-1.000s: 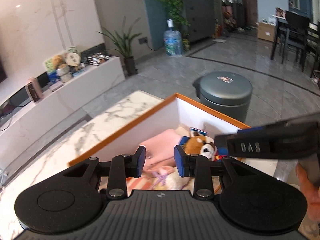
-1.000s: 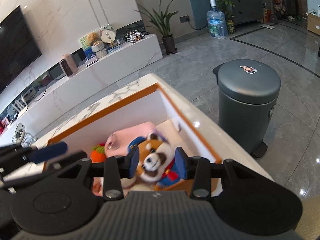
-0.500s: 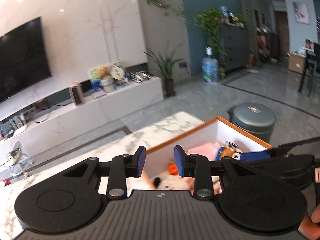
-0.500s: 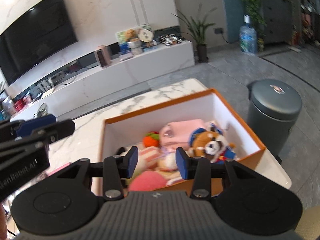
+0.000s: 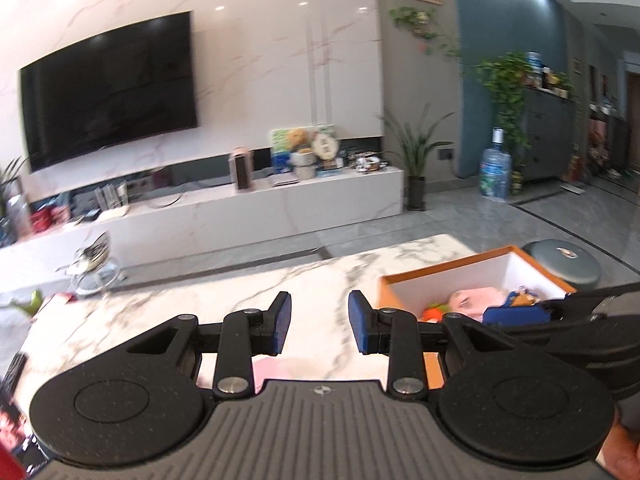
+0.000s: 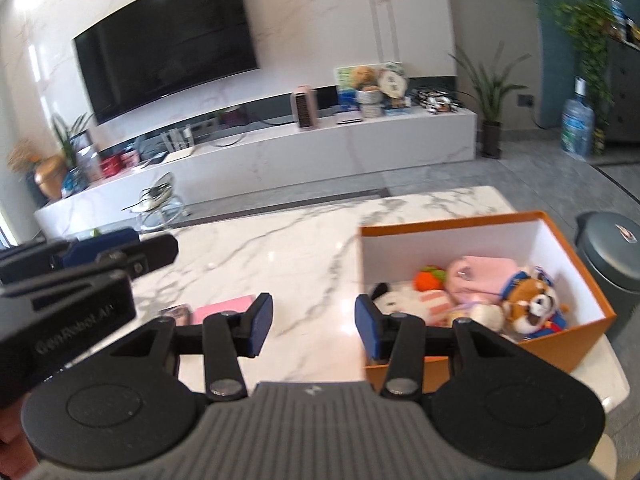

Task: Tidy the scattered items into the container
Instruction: 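Open the left tool releasing the raccoon and withdraw both tools, then move the left tool to the card box while the right tool approaches the pink wallet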

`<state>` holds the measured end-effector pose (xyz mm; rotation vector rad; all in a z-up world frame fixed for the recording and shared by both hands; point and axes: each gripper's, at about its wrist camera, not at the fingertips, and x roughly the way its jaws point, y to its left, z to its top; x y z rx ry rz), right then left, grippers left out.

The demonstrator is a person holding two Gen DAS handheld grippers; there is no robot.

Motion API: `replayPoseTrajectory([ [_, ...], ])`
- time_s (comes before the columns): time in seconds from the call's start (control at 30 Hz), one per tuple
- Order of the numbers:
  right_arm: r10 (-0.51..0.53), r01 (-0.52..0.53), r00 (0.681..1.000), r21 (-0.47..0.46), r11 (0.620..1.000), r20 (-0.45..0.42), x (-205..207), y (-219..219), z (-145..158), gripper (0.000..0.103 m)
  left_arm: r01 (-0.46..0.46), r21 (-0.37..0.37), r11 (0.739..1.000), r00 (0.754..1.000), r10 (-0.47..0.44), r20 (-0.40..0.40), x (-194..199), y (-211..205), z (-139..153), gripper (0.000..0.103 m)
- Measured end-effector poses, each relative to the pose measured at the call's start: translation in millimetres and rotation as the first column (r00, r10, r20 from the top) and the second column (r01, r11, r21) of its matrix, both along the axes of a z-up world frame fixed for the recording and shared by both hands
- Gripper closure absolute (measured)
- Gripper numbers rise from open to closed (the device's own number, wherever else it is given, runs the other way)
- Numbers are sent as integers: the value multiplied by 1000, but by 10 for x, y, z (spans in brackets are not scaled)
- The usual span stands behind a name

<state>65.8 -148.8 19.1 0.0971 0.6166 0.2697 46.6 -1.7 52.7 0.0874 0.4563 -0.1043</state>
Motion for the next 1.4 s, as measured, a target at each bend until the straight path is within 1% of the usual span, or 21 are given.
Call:
replayPoseTrajectory([
  [0.17,67,-66,998,-17,998,14,-102,347,14,54,-87,-27,996,996,86,-21,-148,385,-77,68],
  [0.37,140,-140,990,-37,989,1,-185,726,-50,52,-181,-52,982,982,178,-67,-257,776,-206,67],
  [0.43,158,-158,987,-42,987,-6,-204,830,-85,50,-206,-60,977,976,201,-82,-286,882,-264,67],
  [0.53,178,-179,984,-44,983,-27,-193,962,-151,50,-233,-70,970,969,225,-103,-333,1032,-352,67],
  [0.67,195,-198,979,-56,979,-54,-194,1116,-262,48,-254,-81,964,961,241,-136,-352,1156,-458,67],
  [0.9,184,-192,975,-65,979,-122,-22,1204,-510,46,-256,-81,963,952,236,-197,-238,1223,-672,67],
  [1.2,155,-174,966,-75,982,-205,342,1291,-848,45,-277,-79,958,928,245,-279,26,1359,-1001,67],
  [1.4,156,-183,956,-89,979,-247,633,1402,-1047,45,-281,-77,957,914,242,-326,268,1443,-1175,67],
])
